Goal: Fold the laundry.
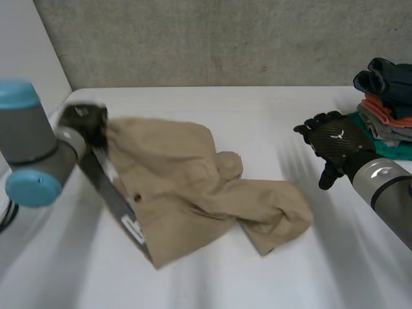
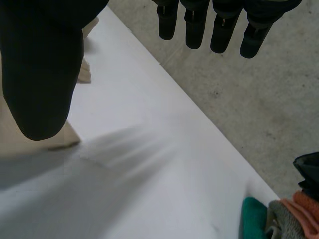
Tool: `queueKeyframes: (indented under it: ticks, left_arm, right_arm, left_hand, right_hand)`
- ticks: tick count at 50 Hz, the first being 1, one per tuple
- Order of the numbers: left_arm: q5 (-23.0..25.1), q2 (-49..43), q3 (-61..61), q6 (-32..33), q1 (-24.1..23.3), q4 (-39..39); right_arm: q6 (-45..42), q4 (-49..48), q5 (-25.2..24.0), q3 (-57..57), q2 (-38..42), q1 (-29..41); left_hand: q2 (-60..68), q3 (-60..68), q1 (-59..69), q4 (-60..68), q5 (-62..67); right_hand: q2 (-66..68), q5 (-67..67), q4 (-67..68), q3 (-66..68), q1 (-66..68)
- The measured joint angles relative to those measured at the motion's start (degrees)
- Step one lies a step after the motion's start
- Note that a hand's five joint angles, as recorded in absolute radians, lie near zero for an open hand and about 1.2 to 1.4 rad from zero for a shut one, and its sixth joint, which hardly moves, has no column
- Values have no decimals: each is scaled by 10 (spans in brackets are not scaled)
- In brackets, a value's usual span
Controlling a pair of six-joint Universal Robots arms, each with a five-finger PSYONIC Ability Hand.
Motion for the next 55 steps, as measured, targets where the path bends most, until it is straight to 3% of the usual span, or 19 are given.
queueKeyframes:
  ticks: [6, 13, 20, 22, 27, 30, 39, 46, 55]
  left_arm:
    - [-22, 63, 65, -3, -37, 58]
    - [-2, 97, 91, -2, -161, 126]
    - [48, 43, 106, -3, -288, 151]
    - [61, 16, 111, -3, -315, 152]
    - [92, -44, 112, -2, -368, 151]
    - [106, -54, 104, -2, -381, 150]
    - [122, 35, 68, -3, -364, 152]
    - [114, 154, -1, -3, -273, 145]
    - [-2, 218, -125, -22, -169, 67]
  right_arm:
    - [2, -1, 16, -14, 0, 10]
    - [9, -17, 70, -26, 0, 8]
    - [22, -40, 110, -33, 0, 0]
    - [24, -43, 115, -36, 0, -8]
    - [23, -44, 118, -42, 0, -37]
    - [21, -43, 116, -47, 0, -49]
    - [12, -36, 111, -71, 1, -61]
    - [-13, 11, 97, -118, -5, -19]
    - [-27, 82, -11, -230, 28, 93]
  left_hand:
    - [0, 0, 0, 1, 0]
    - [0, 0, 0, 2, 0]
    - [0, 0, 0, 2, 8]
    - [-67, -57, -46, -58, -35]
    - [-478, -469, -471, -475, -441]
    - [-513, -505, -490, -516, -484]
    - [-543, -533, -491, -540, -513]
    - [-544, -533, -491, -540, -513]
    - [-544, -533, -491, -540, -513]
  right_hand:
    - [0, 0, 0, 0, 0]
    - [0, 0, 0, 0, 0]
    - [0, 0, 0, 0, 0]
    - [0, 0, 0, 0, 0]
    - [0, 0, 0, 0, 0]
    - [0, 0, 0, 0, 0]
    - [0, 0, 0, 0, 0]
    - [0, 0, 0, 0, 0]
    - [0, 0, 0, 0, 0]
